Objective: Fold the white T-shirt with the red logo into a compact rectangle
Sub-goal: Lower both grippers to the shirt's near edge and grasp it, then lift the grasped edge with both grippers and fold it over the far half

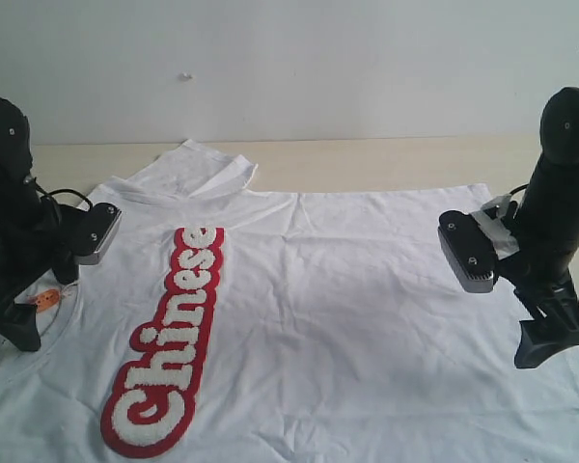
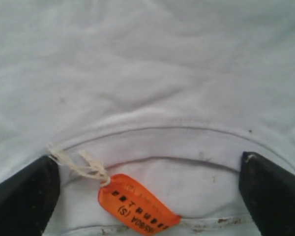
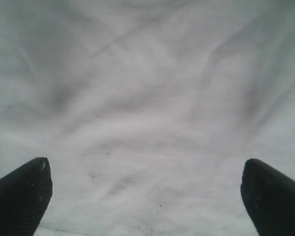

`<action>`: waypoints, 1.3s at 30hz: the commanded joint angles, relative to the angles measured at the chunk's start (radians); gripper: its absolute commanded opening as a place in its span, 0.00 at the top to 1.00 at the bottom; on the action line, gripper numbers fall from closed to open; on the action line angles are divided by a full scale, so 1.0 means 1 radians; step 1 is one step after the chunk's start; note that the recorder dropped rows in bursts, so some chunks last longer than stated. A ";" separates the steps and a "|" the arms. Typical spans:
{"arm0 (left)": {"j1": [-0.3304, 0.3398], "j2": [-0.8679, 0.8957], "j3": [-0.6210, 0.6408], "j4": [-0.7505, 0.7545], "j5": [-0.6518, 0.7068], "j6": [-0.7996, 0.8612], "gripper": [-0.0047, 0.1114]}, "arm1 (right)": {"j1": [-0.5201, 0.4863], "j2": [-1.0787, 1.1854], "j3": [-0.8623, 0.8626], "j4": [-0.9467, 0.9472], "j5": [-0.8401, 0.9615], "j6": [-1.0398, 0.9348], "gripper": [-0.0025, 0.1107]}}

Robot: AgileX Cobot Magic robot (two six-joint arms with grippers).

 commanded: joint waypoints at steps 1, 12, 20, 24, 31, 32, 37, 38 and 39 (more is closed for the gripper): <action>0.002 0.028 -0.007 -0.010 -0.002 -0.029 0.15 | -0.006 0.000 -0.009 -0.040 -0.032 -0.011 0.08; 0.002 0.052 -0.007 -0.068 -0.018 -0.035 0.15 | -0.095 0.065 -0.009 -0.038 -0.009 0.029 0.08; 0.002 0.052 -0.007 -0.063 0.012 0.003 0.15 | -0.095 0.130 -0.009 -0.011 -0.040 0.057 0.08; 0.002 0.039 -0.007 -0.058 0.038 0.023 0.15 | -0.095 0.134 -0.009 -0.006 -0.041 0.059 0.08; 0.002 -0.002 -0.007 -0.056 0.065 -0.008 0.15 | -0.095 0.134 -0.009 0.043 -0.045 0.083 0.08; 0.002 -0.002 -0.007 -0.056 0.065 -0.022 0.15 | -0.095 0.134 -0.009 0.054 -0.049 0.083 0.08; 0.002 0.000 -0.001 -0.056 0.051 -0.040 0.15 | -0.095 0.134 -0.009 0.095 -0.094 0.083 0.08; 0.002 0.002 0.000 -0.056 0.043 -0.040 0.15 | -0.095 0.134 -0.009 0.095 -0.096 0.089 0.08; 0.002 0.006 0.003 -0.059 0.031 -0.040 0.15 | -0.095 0.134 -0.009 0.095 -0.094 0.106 0.08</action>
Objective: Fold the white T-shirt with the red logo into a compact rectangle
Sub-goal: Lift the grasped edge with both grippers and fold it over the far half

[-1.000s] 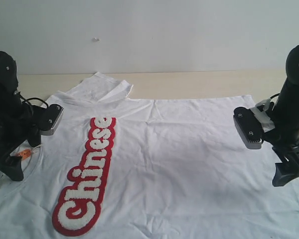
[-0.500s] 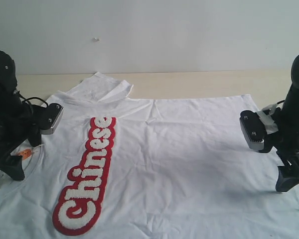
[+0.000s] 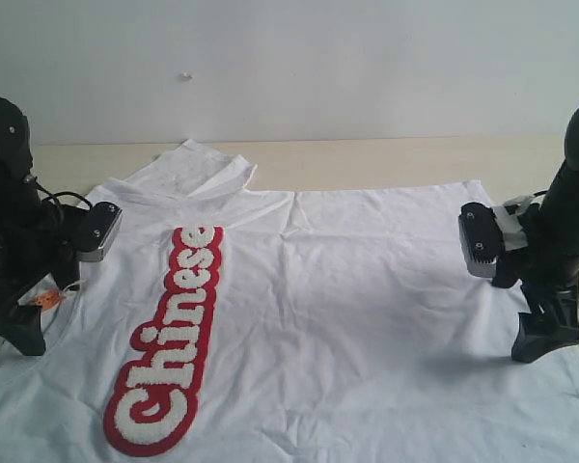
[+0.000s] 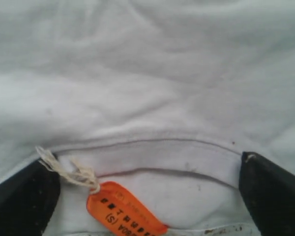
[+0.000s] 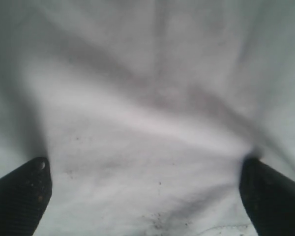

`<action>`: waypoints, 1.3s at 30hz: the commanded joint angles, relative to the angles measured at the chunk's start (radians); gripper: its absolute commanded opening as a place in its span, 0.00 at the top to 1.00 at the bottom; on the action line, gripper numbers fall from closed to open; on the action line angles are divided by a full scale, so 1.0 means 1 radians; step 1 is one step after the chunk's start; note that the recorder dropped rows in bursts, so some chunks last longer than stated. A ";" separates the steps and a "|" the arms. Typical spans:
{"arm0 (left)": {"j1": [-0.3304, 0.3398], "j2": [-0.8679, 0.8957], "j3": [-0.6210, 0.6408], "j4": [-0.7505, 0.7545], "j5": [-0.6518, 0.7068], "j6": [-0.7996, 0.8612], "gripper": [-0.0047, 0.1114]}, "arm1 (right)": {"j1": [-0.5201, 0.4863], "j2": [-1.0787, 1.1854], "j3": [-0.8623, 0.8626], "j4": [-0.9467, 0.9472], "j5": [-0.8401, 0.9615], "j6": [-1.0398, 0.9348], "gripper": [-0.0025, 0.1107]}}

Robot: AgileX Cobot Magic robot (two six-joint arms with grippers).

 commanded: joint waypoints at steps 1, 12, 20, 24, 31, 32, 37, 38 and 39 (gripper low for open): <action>-0.002 0.004 0.016 -0.015 -0.014 -0.013 0.15 | 0.000 0.047 0.011 0.035 -0.020 0.035 0.08; 0.000 0.090 0.019 -0.053 -0.224 -0.256 0.15 | 0.010 0.053 0.013 -0.186 -0.008 0.093 0.08; 0.007 0.102 0.019 -0.053 -0.179 -0.271 0.15 | 0.010 0.053 0.013 -0.126 -0.003 0.164 0.08; 0.016 0.102 0.019 -0.045 -0.125 -0.255 0.15 | 0.010 0.053 0.013 -0.100 -0.033 0.173 0.08; 0.021 0.102 0.019 -0.045 -0.108 -0.248 0.19 | 0.010 0.053 0.013 -0.104 -0.038 0.162 0.20; 0.021 0.102 0.019 -0.045 -0.106 -0.248 0.25 | 0.010 0.053 0.013 -0.104 -0.042 0.153 0.28; 0.021 0.102 0.019 -0.045 -0.099 -0.250 0.76 | 0.010 0.053 0.013 -0.104 -0.058 0.153 0.71; 0.021 0.102 0.019 -0.045 -0.097 -0.250 0.90 | 0.010 0.053 0.013 -0.104 -0.058 0.153 0.80; 0.021 0.102 0.019 -0.043 -0.089 -0.246 0.95 | 0.010 0.053 0.013 -0.104 -0.058 0.153 0.88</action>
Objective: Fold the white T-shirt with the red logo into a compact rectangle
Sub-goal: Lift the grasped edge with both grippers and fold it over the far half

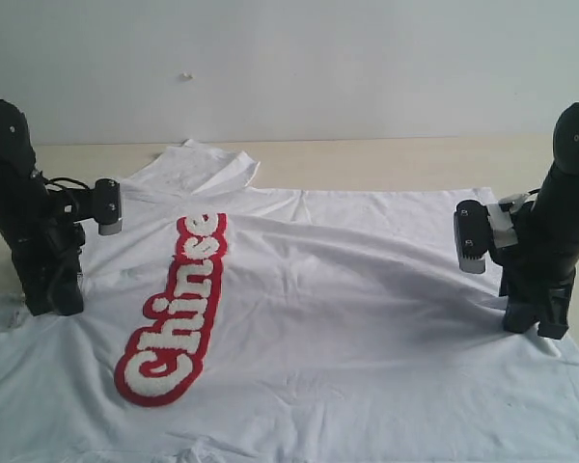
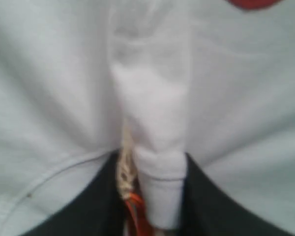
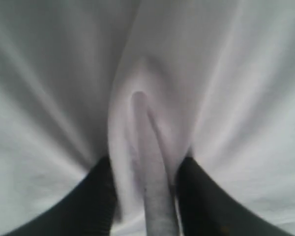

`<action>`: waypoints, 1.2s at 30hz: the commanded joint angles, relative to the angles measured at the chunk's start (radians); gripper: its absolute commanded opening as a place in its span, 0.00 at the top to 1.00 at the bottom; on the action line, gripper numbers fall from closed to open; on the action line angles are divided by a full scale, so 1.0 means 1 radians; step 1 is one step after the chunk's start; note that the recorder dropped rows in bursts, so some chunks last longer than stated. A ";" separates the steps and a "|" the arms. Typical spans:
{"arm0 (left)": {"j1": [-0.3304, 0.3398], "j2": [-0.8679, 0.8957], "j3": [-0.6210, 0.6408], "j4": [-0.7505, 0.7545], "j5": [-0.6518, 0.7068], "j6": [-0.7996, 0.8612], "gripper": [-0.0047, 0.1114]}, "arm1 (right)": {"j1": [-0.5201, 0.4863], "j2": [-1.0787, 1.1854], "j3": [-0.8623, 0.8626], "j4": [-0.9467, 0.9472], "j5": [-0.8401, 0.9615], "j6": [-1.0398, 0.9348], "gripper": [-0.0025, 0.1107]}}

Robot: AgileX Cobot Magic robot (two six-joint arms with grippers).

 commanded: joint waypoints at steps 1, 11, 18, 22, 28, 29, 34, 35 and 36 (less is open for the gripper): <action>0.005 0.059 0.025 0.024 0.038 -0.002 0.95 | -0.006 0.044 0.019 -0.020 -0.036 -0.006 0.95; 0.012 -0.133 0.025 0.233 0.060 -0.016 0.95 | -0.006 -0.083 -0.015 -0.023 -0.038 -0.012 0.98; 0.121 -0.472 0.025 0.233 0.125 -0.071 0.95 | -0.006 -0.322 -0.073 -0.130 0.028 -0.005 0.98; 0.119 -0.619 0.025 0.233 0.170 -0.071 0.96 | -0.006 -0.420 -0.073 -0.128 0.077 -0.005 0.98; 0.119 -0.783 0.025 0.222 0.294 -0.071 0.96 | -0.006 -0.568 -0.073 -0.088 0.183 -0.014 0.98; 0.119 -0.807 0.025 0.217 0.301 -0.071 0.96 | -0.006 -0.591 -0.073 -0.086 0.201 -0.014 0.98; 0.119 -0.927 0.055 0.119 0.326 -0.067 0.96 | -0.006 -0.698 -0.073 -0.054 0.321 -0.010 0.98; 0.119 -0.948 0.064 0.091 0.326 -0.064 0.96 | -0.006 -0.714 -0.073 -0.045 0.356 -0.010 0.98; 0.119 -0.975 0.072 0.058 0.326 -0.062 0.96 | -0.006 -0.735 -0.073 -0.038 0.383 -0.012 0.98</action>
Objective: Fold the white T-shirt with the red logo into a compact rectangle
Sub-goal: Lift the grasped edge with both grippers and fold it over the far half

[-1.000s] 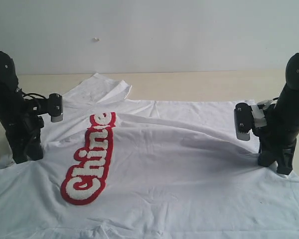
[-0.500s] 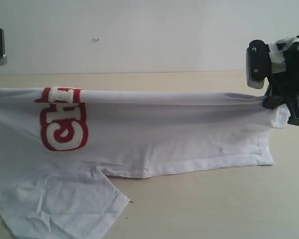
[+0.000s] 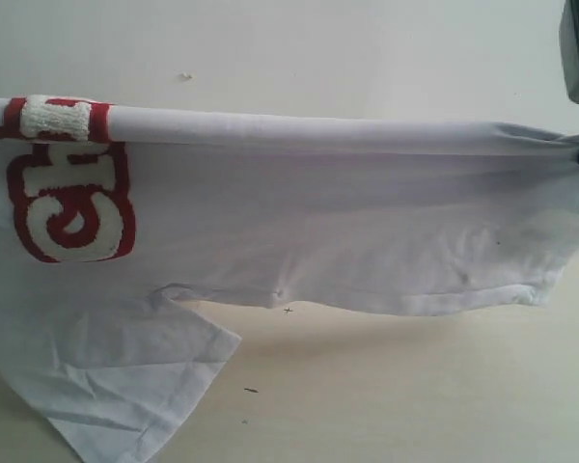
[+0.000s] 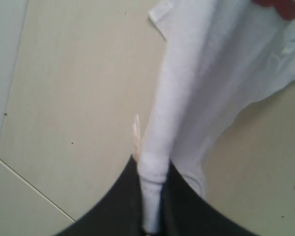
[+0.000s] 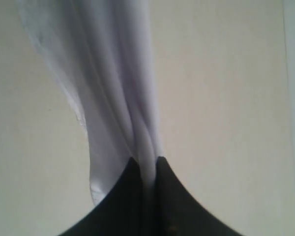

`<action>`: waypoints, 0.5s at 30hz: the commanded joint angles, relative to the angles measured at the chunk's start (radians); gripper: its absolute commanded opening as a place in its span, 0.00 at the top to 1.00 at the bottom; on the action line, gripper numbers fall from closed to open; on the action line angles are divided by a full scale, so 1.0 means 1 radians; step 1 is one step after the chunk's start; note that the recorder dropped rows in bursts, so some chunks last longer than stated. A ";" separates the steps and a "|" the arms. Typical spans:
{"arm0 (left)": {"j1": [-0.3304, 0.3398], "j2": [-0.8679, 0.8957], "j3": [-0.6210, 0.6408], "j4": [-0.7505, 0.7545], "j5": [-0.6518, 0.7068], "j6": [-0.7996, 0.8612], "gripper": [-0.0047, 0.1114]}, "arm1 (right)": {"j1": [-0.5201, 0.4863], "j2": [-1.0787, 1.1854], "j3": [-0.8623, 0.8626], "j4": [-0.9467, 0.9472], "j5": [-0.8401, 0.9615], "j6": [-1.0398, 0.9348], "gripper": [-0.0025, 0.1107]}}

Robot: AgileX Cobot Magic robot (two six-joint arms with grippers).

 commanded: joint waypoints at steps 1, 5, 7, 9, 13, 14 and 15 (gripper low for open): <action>0.016 -0.119 0.039 -0.026 0.009 -0.005 0.96 | -0.019 -0.095 -0.004 -0.053 0.126 -0.003 0.98; 0.016 -0.198 0.039 -0.116 0.009 -0.042 0.96 | -0.019 -0.199 -0.004 -0.028 0.146 -0.001 0.98; 0.016 -0.225 0.039 -0.149 0.009 -0.071 0.96 | -0.019 -0.240 -0.004 0.000 0.146 -0.001 0.98; 0.005 -0.255 0.039 -0.162 0.009 -0.109 0.96 | -0.019 -0.272 -0.004 0.019 0.146 -0.001 0.98; -0.033 -0.311 0.039 -0.149 0.009 -0.180 0.96 | -0.019 -0.307 -0.004 0.067 0.146 -0.001 0.98; -0.039 -0.325 0.039 -0.149 0.009 -0.197 0.96 | -0.019 -0.314 -0.004 0.080 0.146 -0.001 0.98; -0.045 -0.337 0.039 -0.143 0.009 -0.220 0.96 | -0.019 -0.320 -0.004 0.092 0.146 -0.001 0.98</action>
